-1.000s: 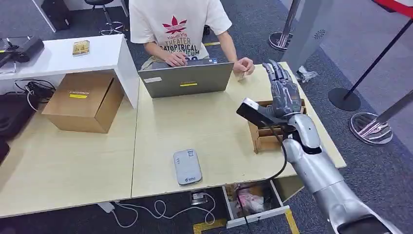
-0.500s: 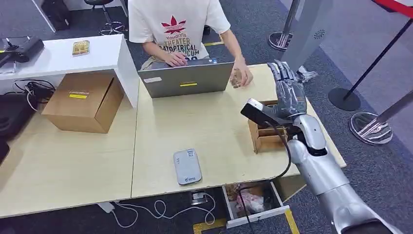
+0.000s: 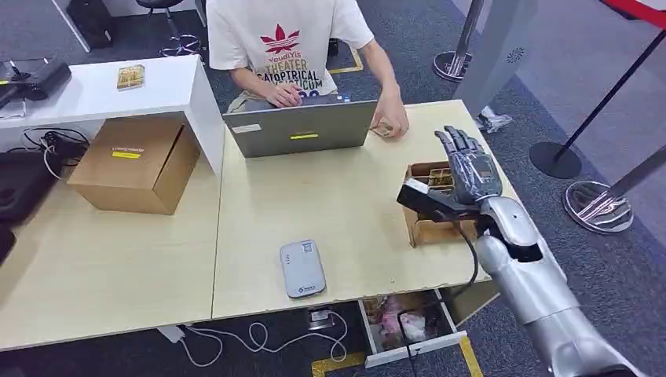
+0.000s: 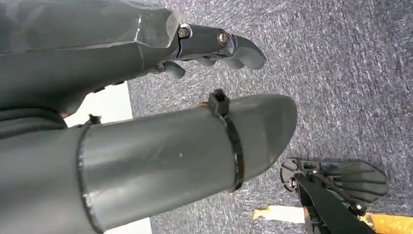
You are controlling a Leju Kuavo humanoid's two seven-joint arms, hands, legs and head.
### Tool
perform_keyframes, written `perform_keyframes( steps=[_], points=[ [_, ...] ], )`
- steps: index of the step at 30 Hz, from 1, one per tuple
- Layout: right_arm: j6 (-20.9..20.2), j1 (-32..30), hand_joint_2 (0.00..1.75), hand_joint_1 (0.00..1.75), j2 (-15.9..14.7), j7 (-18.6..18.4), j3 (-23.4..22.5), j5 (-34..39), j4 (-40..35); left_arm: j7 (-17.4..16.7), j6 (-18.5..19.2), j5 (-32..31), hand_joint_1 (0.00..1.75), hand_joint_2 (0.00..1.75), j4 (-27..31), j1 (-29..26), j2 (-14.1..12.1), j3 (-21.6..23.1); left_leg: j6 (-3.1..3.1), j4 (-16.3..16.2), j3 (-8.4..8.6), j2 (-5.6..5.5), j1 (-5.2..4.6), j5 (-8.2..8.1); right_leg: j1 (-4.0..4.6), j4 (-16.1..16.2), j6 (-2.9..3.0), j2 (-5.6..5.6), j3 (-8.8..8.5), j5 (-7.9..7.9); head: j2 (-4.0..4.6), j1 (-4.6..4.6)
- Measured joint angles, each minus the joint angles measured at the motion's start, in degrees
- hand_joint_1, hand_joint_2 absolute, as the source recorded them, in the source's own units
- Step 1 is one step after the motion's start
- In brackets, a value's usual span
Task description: Pass the card to the sensor for recognition and then transmit it.
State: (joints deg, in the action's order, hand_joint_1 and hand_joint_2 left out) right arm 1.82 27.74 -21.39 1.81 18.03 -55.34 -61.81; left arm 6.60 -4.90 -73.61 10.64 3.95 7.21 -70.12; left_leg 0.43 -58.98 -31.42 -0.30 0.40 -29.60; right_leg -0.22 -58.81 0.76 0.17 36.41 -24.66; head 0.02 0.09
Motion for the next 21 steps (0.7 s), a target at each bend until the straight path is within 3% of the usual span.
perform_keyframes(
  steps=[21],
  points=[
    [-5.84, 0.21, 1.75, 0.03, -3.04, 2.05, 0.33, 1.59, 2.03, 0.0, 0.31, -0.46, 0.0, 0.0, 0.0, 0.01, -0.29, 0.0, 0.0, 0.0, -0.03, 0.0, 0.03, 0.0, 0.0, 0.0, 0.0, 0.0, 0.01, 0.0, 0.0, -0.02]
  ],
)
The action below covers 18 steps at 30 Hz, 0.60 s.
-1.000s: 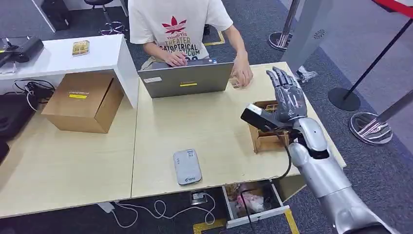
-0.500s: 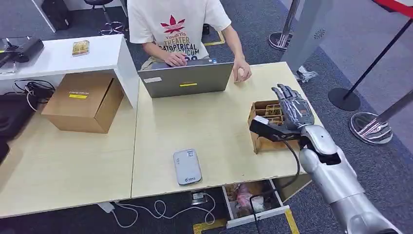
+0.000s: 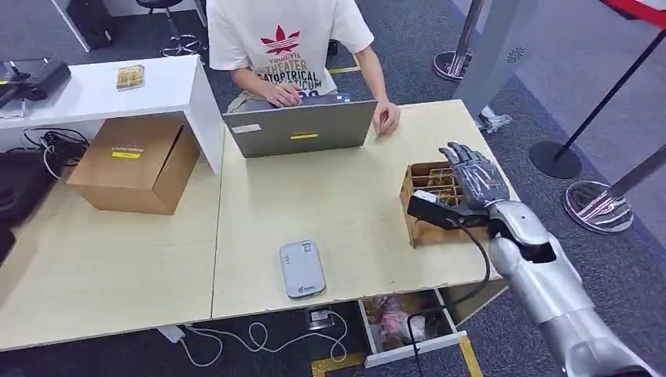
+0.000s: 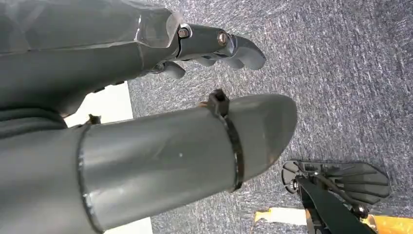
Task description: Pass the card to the sensor for recognition and then transmit it.
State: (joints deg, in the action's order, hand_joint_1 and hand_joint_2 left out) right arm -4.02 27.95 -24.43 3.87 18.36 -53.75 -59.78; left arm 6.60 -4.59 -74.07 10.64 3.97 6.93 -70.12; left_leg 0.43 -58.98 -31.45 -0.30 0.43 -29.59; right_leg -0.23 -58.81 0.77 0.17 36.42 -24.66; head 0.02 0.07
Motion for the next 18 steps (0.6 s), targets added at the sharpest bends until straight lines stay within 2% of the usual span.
perform_keyframes(
  steps=[3, 5, 7, 8, 12, 13, 14, 18],
  points=[
    [-0.31, 0.24, 1.75, 0.07, -0.22, 0.46, 0.35, 0.57, 0.15, 0.0, 0.0, 0.0, 0.0, 0.0, 0.0, 0.0, 0.0, 0.0, 0.0, 0.0, -0.01, 0.0, 0.0, 0.0, 0.0, 0.0, 0.0, 0.0, 0.0, 0.0, 0.0, 0.02],
    [-0.44, 0.65, 1.75, 0.28, -0.29, 0.7, 0.74, 0.85, 0.37, 0.0, 0.0, 0.02, 0.0, 0.0, 0.0, 0.0, 0.0, 0.0, 0.0, 0.0, 0.0, 0.0, 0.0, 0.0, 0.0, 0.0, 0.0, 0.0, 0.0, 0.0, 0.0, 0.02],
    [-0.46, 1.1, 1.75, 0.31, -0.31, 0.96, 1.18, 1.27, 0.72, 0.0, 0.0, 0.04, 0.0, 0.0, 0.0, 0.0, 0.0, 0.0, 0.0, 0.0, -0.01, 0.0, 0.0, 0.0, 0.0, 0.0, 0.0, 0.0, 0.0, 0.0, 0.0, 0.0],
    [-0.48, 1.31, 1.75, 0.45, -0.31, 1.03, 1.36, 1.34, 0.88, 0.0, -0.02, 0.11, 0.0, 0.0, -0.02, 0.0, 0.0, 0.0, 0.0, 0.0, -0.01, 0.0, 0.0, 0.0, 0.0, 0.0, 0.0, 0.0, 0.0, 0.0, 0.0, 0.0],
    [-0.64, 2.16, 1.75, 0.4, -0.31, 1.16, 2.23, 1.64, 1.51, 0.0, -0.13, 0.22, 0.0, 0.0, 0.0, 0.0, 0.0, 0.0, 0.0, 0.0, -0.01, 0.0, 0.01, 0.0, 0.0, 0.0, 0.0, 0.0, 0.0, 0.0, 0.0, 0.0],
    [-0.64, 2.36, 1.75, 0.49, -0.31, 1.16, 2.51, 1.68, 1.64, 0.0, -0.15, 0.22, 0.0, 0.0, -0.02, 0.0, 0.02, 0.0, 0.0, 0.0, -0.01, 0.0, 0.01, 0.0, 0.0, 0.0, 0.0, 0.0, 0.0, 0.0, 0.0, 0.0],
    [-0.64, 2.54, 1.75, 0.68, -0.31, 1.16, 2.71, 1.71, 1.77, 0.0, -0.15, 0.22, 0.0, 0.0, 0.0, 0.0, 0.02, 0.0, 0.0, 0.0, -0.01, 0.0, 0.01, 0.0, 0.0, 0.0, 0.0, 0.0, 0.0, 0.0, 0.0, 0.0],
    [-0.72, 3.17, 1.75, 0.52, -0.29, 1.2, 3.43, 1.75, 2.43, 0.0, -0.17, 0.35, 0.0, 0.0, 0.0, 0.0, 0.02, 0.0, 0.0, 0.0, -0.01, -0.01, 0.01, 0.0, 0.0, 0.0, 0.0, -0.01, 0.0, 0.0, 0.0, 0.0]
  ],
)
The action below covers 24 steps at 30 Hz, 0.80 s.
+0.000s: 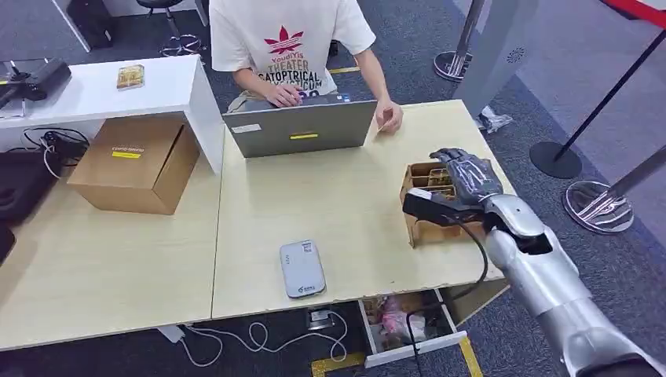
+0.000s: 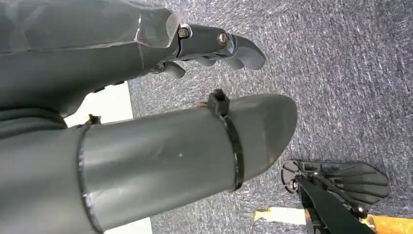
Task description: Pass the card to the sensor for recognition and then transmit it.
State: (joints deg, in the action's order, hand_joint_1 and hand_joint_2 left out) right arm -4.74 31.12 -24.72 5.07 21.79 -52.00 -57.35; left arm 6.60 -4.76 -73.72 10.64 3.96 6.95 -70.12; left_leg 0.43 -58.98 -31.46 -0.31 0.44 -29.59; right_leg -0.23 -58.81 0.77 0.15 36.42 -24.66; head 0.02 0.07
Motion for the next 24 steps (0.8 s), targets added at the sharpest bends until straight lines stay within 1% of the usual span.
perform_keyframes(
  steps=[1, 4, 5, 7, 8, 9, 10, 12, 13, 14, 15, 20, 21, 22, 23, 24],
  points=[
    [0.0, 0.08, 1.75, 0.51, 0.02, 0.0, 0.26, 0.0, 0.18, 0.0, 0.0, 0.0, 0.0, 0.0, 0.0, 0.0, 0.0, 0.0, 0.0, 0.0, 0.0, 0.0, 0.0, 0.0, 0.0, 0.0, 0.0, 0.0, 0.0, 0.0, 0.0, 0.02],
    [0.0, 0.16, 1.75, 0.58, 0.07, 0.0, 0.74, 0.0, 0.59, 0.0, 0.0, 0.0, 0.0, 0.0, 0.0, 0.0, 0.0, 0.0, 0.0, 0.0, -0.01, -0.01, 0.0, 0.0, 0.0, 0.0, 0.0, -0.01, 0.0, 0.0, 0.0, 0.0],
    [0.0, 0.17, 1.75, 0.66, 0.09, 0.0, 0.87, 0.02, 0.76, 0.0, 0.0, 0.0, 0.0, 0.0, 0.0, 0.0, 0.0, 0.0, 0.0, 0.0, -0.01, -0.02, 0.0, 0.0, 0.0, 0.0, 0.0, -0.03, 0.0, 0.0, 0.0, 0.0],
    [0.0, 0.17, 1.75, 0.77, 0.09, 0.13, 1.03, 0.07, 1.07, 0.0, 0.0, 0.0, 0.0, 0.0, 0.0, 0.0, 0.0, 0.0, 0.0, 0.0, -0.01, -0.02, 0.0, 0.0, 0.0, 0.0, 0.0, -0.03, 0.0, 0.0, 0.0, 0.0],
    [0.0, 0.17, 1.75, 0.79, 0.09, 0.17, 1.13, 0.09, 1.22, 0.0, 0.0, 0.0, 0.0, 0.0, 0.0, 0.0, 0.0, 0.0, 0.0, 0.0, -0.01, -0.02, 0.0, 0.0, 0.0, 0.0, 0.0, -0.03, 0.0, 0.0, 0.0, 0.02],
    [0.0, 0.16, 1.75, 0.93, 0.09, 0.17, 1.2, 0.11, 1.38, 0.0, 0.0, 0.0, 0.0, 0.0, -0.02, 0.0, 0.0, 0.0, 0.0, 0.0, -0.01, -0.02, 0.0, 0.0, 0.0, 0.0, 0.0, -0.03, 0.0, 0.0, 0.0, 0.0],
    [0.0, 0.17, 1.75, 0.98, 0.09, 0.17, 1.29, 0.11, 1.53, 0.0, 0.0, 0.0, 0.0, 0.0, -0.02, 0.0, 0.0, 0.0, 0.0, 0.0, -0.01, -0.02, 0.0, 0.0, 0.0, 0.0, 0.0, -0.03, 0.0, 0.0, 0.0, 0.02],
    [0.0, 0.17, 1.75, 0.98, 0.09, 0.17, 1.59, 0.11, 1.92, 0.0, 0.0, -0.09, 0.0, 0.0, 0.0, 0.0, 0.0, 0.0, 0.0, 0.0, -0.01, -0.02, 0.0, 0.0, 0.0, 0.0, 0.0, -0.03, 0.0, 0.0, 0.0, 0.02],
    [0.0, 0.17, 1.75, 1.03, 0.07, 0.17, 1.75, 0.11, 2.12, 0.0, 0.0, -0.15, 0.0, 0.0, 0.0, 0.0, 0.0, 0.0, 0.0, 0.0, -0.01, -0.02, 0.0, 0.0, 0.0, 0.0, 0.0, -0.03, 0.0, 0.0, 0.0, 0.0],
    [0.02, 0.17, 1.75, 1.2, 0.07, 0.2, 1.86, 0.11, 2.3, 0.0, 0.0, -0.15, 0.0, 0.0, 0.0, 0.0, 0.0, 0.0, 0.0, 0.0, 0.0, -0.02, 0.0, 0.0, 0.0, 0.0, 0.0, -0.03, 0.0, 0.0, 0.0, 0.0],
    [0.02, 0.17, 1.75, 1.24, 0.07, 0.24, 1.94, 0.11, 2.47, 0.0, 0.0, -0.18, 0.0, 0.0, 0.0, 0.0, 0.0, 0.0, 0.0, 0.0, 0.0, -0.02, 0.0, 0.0, 0.0, 0.0, 0.0, -0.03, 0.0, 0.0, 0.0, 0.0],
    [0.07, 0.15, 1.75, 1.05, 0.04, 0.48, 2.16, 0.22, 3.39, 0.0, 0.0, -0.33, 0.0, 0.0, 0.0, 0.0, 0.0, 0.0, 0.0, 0.0, 0.0, -0.02, 0.0, 0.0, 0.0, 0.0, 0.0, -0.03, 0.01, 0.0, 0.0, 0.0],
    [0.09, 0.15, 1.75, 1.03, 0.04, 0.5, 2.21, 0.24, 3.54, 0.0, 0.0, -0.35, 0.0, 0.0, 0.0, 0.0, 0.0, 0.0, 0.0, 0.0, 0.0, -0.02, 0.0, 0.0, 0.0, 0.0, 0.0, -0.03, 0.01, 0.0, 0.0, 0.0],
    [0.11, 0.13, 1.75, 1.03, 0.04, 0.5, 2.25, 0.24, 3.67, 0.0, 0.0, -0.35, 0.0, 0.0, 0.0, 0.0, 0.0, 0.0, 0.0, 0.0, 0.0, -0.02, 0.0, 0.0, 0.0, 0.0, 0.0, -0.03, 0.01, 0.0, 0.0, 0.0],
    [0.11, 0.13, 1.75, 1.06, 0.04, 0.5, 2.27, 0.26, 3.8, 0.0, 0.0, -0.35, 0.0, 0.0, 0.0, 0.0, 0.0, 0.0, 0.0, 0.0, 0.0, -0.02, 0.0, 0.0, 0.0, 0.0, 0.0, -0.03, 0.01, 0.0, 0.0, 0.0],
    [0.11, 0.13, 1.75, 1.05, 0.04, 0.5, 2.32, 0.26, 3.89, 0.0, 0.0, -0.37, 0.0, 0.0, 0.0, 0.0, 0.0, 0.0, 0.0, 0.0, 0.0, -0.02, 0.0, 0.0, 0.0, 0.0, 0.0, -0.03, 0.01, 0.0, 0.0, 0.02]
  ],
)
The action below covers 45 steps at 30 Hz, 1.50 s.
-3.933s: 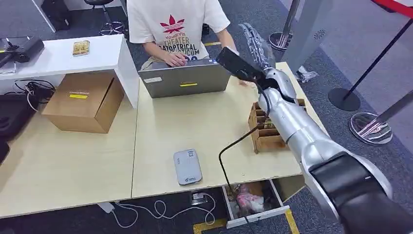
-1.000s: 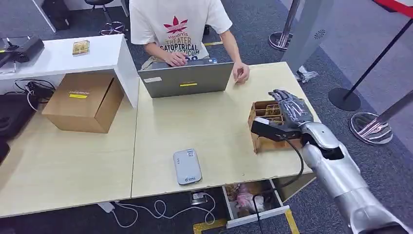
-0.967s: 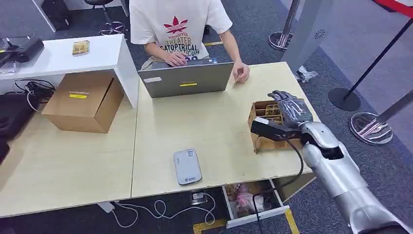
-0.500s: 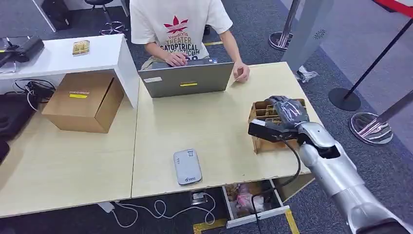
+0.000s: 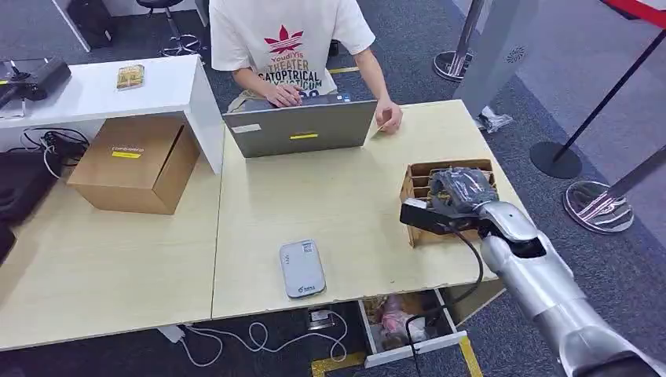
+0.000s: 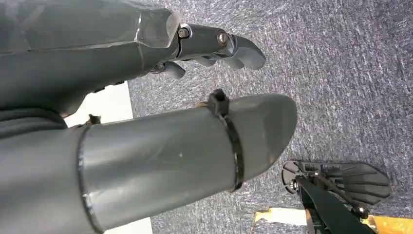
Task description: Pass the card to the sensor for recognition and then transmit it.
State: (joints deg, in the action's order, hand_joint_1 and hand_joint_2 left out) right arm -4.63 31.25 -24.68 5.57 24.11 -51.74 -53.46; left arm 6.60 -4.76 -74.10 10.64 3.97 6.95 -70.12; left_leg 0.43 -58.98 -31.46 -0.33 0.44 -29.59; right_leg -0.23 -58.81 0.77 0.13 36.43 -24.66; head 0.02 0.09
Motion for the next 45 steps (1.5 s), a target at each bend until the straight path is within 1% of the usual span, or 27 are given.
perform_keyframes(
  steps=[1, 2, 3, 4, 5, 6, 7, 8, 14, 15, 16, 17, 18, 23, 24, 25, 26, 28, 29, 30, 32, 33, 34, 36, 39, 44, 45],
  points=[
    [0.0, 0.0, 1.75, 1.05, 0.0, 0.0, 0.02, 0.02, 0.11, 0.0, 0.0, -0.04, 0.0, 0.0, 0.0, 0.0, -0.02, 0.0, 0.0, 0.0, 0.0, 0.0, 0.0, 0.0, 0.0, 0.0, 0.0, 0.0, 0.0, 0.0, 0.0, -0.02],
    [0.0, -0.01, 1.75, 0.99, 0.0, 0.0, 0.04, 0.04, 0.19, 0.0, 0.0, -0.07, 0.0, 0.0, -0.02, 0.0, -0.02, 0.0, 0.0, 0.0, 0.0, 0.0, 0.0, 0.0, 0.0, 0.0, 0.0, 0.0, 0.0, 0.0, 0.0, -0.02],
    [0.02, -0.01, 1.75, 1.08, 0.0, 0.0, 0.07, 0.07, 0.26, 0.0, 0.0, -0.07, 0.0, 0.0, 0.0, 0.0, -0.02, 0.0, 0.0, 0.0, 0.0, 0.0, 0.0, 0.0, 0.0, 0.0, 0.0, 0.0, 0.0, 0.0, 0.0, 0.0],
    [0.02, -0.01, 1.75, 1.08, 0.0, 0.0, 0.09, 0.09, 0.35, 0.0, 0.0, -0.07, 0.0, 0.0, 0.0, 0.0, -0.02, 0.0, 0.0, 0.0, 0.0, 0.0, 0.0, 0.0, 0.0, 0.0, 0.0, 0.0, 0.0, 0.0, 0.0, -0.02],
    [0.02, -0.01, 1.75, 1.01, 0.0, 0.0, 0.11, 0.13, 0.46, 0.0, 0.0, -0.07, 0.0, 0.0, 0.0, 0.0, -0.02, 0.0, 0.0, 0.0, 0.0, 0.0, 0.0, 0.0, 0.0, 0.0, 0.0, 0.0, 0.0, 0.0, 0.0, -0.02],
    [0.02, -0.03, 1.75, 1.08, 0.0, 0.0, 0.13, 0.15, 0.48, 0.0, 0.0, -0.07, 0.0, 0.0, 0.0, 0.0, -0.02, 0.0, 0.0, 0.0, 0.0, 0.0, 0.0, 0.0, 0.0, 0.0, 0.0, 0.0, 0.0, 0.0, 0.0, 0.0],
    [0.04, -0.03, 1.75, 1.08, 0.0, 0.0, 0.17, 0.17, 0.52, 0.0, 0.0, -0.07, 0.0, 0.0, 0.0, 0.0, -0.02, 0.0, 0.0, 0.0, 0.0, 0.0, 0.0, 0.0, 0.0, 0.0, 0.0, 0.0, 0.0, 0.0, 0.0, -0.02],
    [0.07, -0.03, 1.75, 1.03, 0.0, 0.0, 0.24, 0.2, 0.55, 0.0, 0.0, -0.07, 0.0, 0.0, 0.0, 0.0, -0.02, 0.0, 0.0, 0.0, 0.0, 0.0, 0.0, 0.0, 0.0, 0.0, 0.0, 0.0, 0.0, 0.0, 0.0, 0.0],
    [0.13, 0.07, 1.75, 1.03, 0.0, 0.0, 0.81, 0.5, 0.98, -0.09, -0.04, 0.07, 0.0, 0.0, 0.0, 0.0, -0.02, 0.0, 0.0, 0.0, -0.01, 0.0, 0.0, 0.0, 0.0, 0.0, 0.0, 0.0, 0.0, 0.0, 0.0, -0.02],
    [0.15, 0.1, 1.75, 0.99, 0.0, 0.0, 0.94, 0.5, 1.03, -0.09, -0.04, 0.11, 0.0, 0.0, 0.0, 0.0, -0.02, 0.0, 0.0, 0.0, -0.01, 0.0, 0.0, 0.0, 0.0, 0.0, 0.0, 0.0, 0.0, 0.0, 0.0, -0.02],
    [0.15, 0.16, 1.75, 1.01, 0.0, 0.0, 1.07, 0.5, 1.09, -0.09, -0.04, 0.13, 0.0, 0.0, 0.0, 0.0, -0.02, 0.0, 0.0, 0.0, -0.01, 0.0, 0.0, 0.0, 0.0, 0.0, 0.0, 0.0, 0.0, 0.0, 0.0, -0.02],
    [0.15, 0.25, 1.75, 0.94, 0.0, 0.0, 1.16, 0.5, 1.16, -0.09, -0.04, 0.15, 0.0, 0.0, 0.0, 0.0, -0.02, 0.0, 0.0, 0.0, -0.01, 0.0, 0.0, 0.0, 0.0, 0.0, 0.0, 0.0, 0.0, 0.0, 0.0, -0.02],
    [0.15, 0.35, 1.75, 0.96, 0.02, 0.0, 1.2, 0.5, 1.27, -0.09, -0.04, 0.22, 0.0, 0.0, 0.0, 0.0, -0.02, 0.0, 0.0, 0.0, -0.01, 0.0, 0.0, 0.0, 0.0, 0.0, 0.0, 0.0, 0.0, 0.0, 0.0, -0.02],
    [0.15, 0.78, 1.75, 0.94, 0.02, 0.04, 1.33, 0.72, 1.84, -0.09, -0.04, 0.2, 0.0, 0.0, 0.0, 0.0, -0.02, 0.0, 0.0, 0.0, -0.01, 0.0, 0.0, 0.0, 0.0, 0.0, 0.0, -0.01, 0.0, 0.0, 0.0, -0.02],
    [0.15, 0.89, 1.75, 0.87, 0.02, 0.07, 1.31, 0.79, 1.97, -0.09, -0.04, 0.2, 0.0, 0.0, 0.0, 0.0, -0.02, 0.0, 0.0, 0.0, -0.01, 0.0, 0.0, 0.0, 0.0, 0.0, 0.0, -0.01, 0.0, 0.0, 0.0, 0.0],
    [0.15, 1.0, 1.75, 0.93, 0.02, 0.09, 1.31, 0.87, 2.12, -0.09, -0.04, 0.2, 0.0, 0.0, 0.0, 0.0, -0.02, 0.0, 0.0, 0.0, -0.01, 0.0, 0.0, 0.0, 0.0, 0.0, 0.0, -0.01, 0.0, 0.0, 0.0, -0.02],
    [0.15, 1.11, 1.75, 0.94, 0.02, 0.09, 1.31, 0.87, 2.23, -0.09, -0.02, 0.2, 0.0, 0.0, 0.0, 0.0, -0.04, 0.0, 0.0, 0.0, -0.01, 0.0, 0.0, 0.0, 0.0, 0.0, 0.0, -0.01, 0.0, 0.0, 0.0, -0.02],
    [0.15, 1.39, 1.75, 0.91, 0.02, 0.11, 1.31, 0.94, 2.56, -0.09, 0.0, 0.09, 0.0, 0.0, 0.0, 0.0, -0.09, 0.0, 0.0, 0.0, -0.01, 0.0, 0.0, 0.0, 0.0, 0.0, 0.0, -0.01, 0.0, 0.0, 0.0, -0.02],
    [0.15, 1.56, 1.75, 1.05, 0.02, 0.13, 1.31, 0.96, 2.73, -0.09, 0.0, 0.09, 0.0, 0.0, 0.0, 0.0, -0.09, 0.0, 0.0, 0.0, -0.01, 0.0, 0.0, 0.0, 0.0, 0.0, 0.0, -0.01, 0.0, 0.0, 0.0, -0.02],
    [0.15, 1.75, 1.75, 1.08, 0.02, 0.13, 1.31, 1.03, 2.93, -0.09, 0.0, 0.07, 0.0, 0.0, 0.0, 0.0, -0.09, 0.0, 0.0, 0.0, -0.01, 0.0, 0.0, 0.0, 0.0, 0.0, 0.0, -0.01, 0.0, 0.0, 0.0, 0.0],
    [0.15, 2.16, 1.75, 1.06, 0.02, 0.18, 1.31, 1.03, 3.3, -0.09, 0.0, 0.07, 0.0, 0.0, 0.0, 0.0, -0.11, 0.0, 0.0, 0.0, -0.01, 0.0, 0.0, 0.0, 0.0, 0.0, 0.0, -0.01, 0.0, 0.0, 0.0, 0.0],
    [0.15, 2.39, 1.75, 1.01, 0.02, 0.18, 1.31, 1.03, 3.47, -0.09, 0.0, 0.09, 0.0, 0.0, 0.0, 0.0, -0.11, 0.0, 0.0, 0.0, -0.01, 0.0, 0.0, 0.0, 0.0, 0.0, 0.0, -0.01, 0.0, 0.0, 0.0, -0.02],
    [0.15, 2.64, 1.75, 1.06, 0.02, 0.17, 1.31, 1.03, 3.61, -0.09, 0.0, 0.09, 0.0, 0.0, 0.0, 0.0, -0.11, 0.0, 0.0, 0.0, -0.01, 0.0, 0.0, 0.0, 0.0, 0.0, 0.0, -0.01, 0.0, 0.0, 0.0, -0.02],
    [0.15, 3.07, 1.75, 1.1, 0.02, 0.18, 1.31, 1.03, 3.93, -0.09, 0.0, 0.13, 0.0, 0.0, 0.0, 0.0, -0.11, 0.0, 0.0, 0.0, -0.01, 0.0, 0.0, 0.0, 0.0, 0.0, 0.0, -0.01, 0.0, 0.0, 0.0, -0.02],
    [0.15, 3.52, 1.75, 1.06, 0.02, 0.17, 1.31, 1.03, 4.39, -0.09, 0.0, 0.22, 0.0, 0.0, 0.0, 0.0, -0.11, 0.0, 0.0, 0.0, -0.01, 0.0, 0.0, 0.0, 0.0, 0.0, 0.0, -0.01, 0.0, 0.0, 0.0, -0.02],
    [0.17, 3.77, 1.75, 1.1, 0.04, 0.46, 1.33, 1.03, 5.22, -0.09, 0.0, 0.24, 0.0, 0.0, 0.0, 0.0, -0.11, 0.0, 0.0, 0.0, -0.01, 0.0, 0.0, 0.0, 0.0, 0.0, 0.0, -0.01, 0.0, 0.0, 0.0, -0.02],
    [0.2, 3.78, 1.75, 1.05, 0.04, 0.5, 1.31, 1.03, 5.47, -0.09, 0.0, 0.24, 0.0, 0.0, -0.02, 0.0, -0.11, 0.0, 0.0, 0.0, -0.02, -0.01, 0.0, 0.0, 0.0, 0.0, 0.0, -0.01, 0.0, 0.0, 0.0, -0.02]
  ],
)
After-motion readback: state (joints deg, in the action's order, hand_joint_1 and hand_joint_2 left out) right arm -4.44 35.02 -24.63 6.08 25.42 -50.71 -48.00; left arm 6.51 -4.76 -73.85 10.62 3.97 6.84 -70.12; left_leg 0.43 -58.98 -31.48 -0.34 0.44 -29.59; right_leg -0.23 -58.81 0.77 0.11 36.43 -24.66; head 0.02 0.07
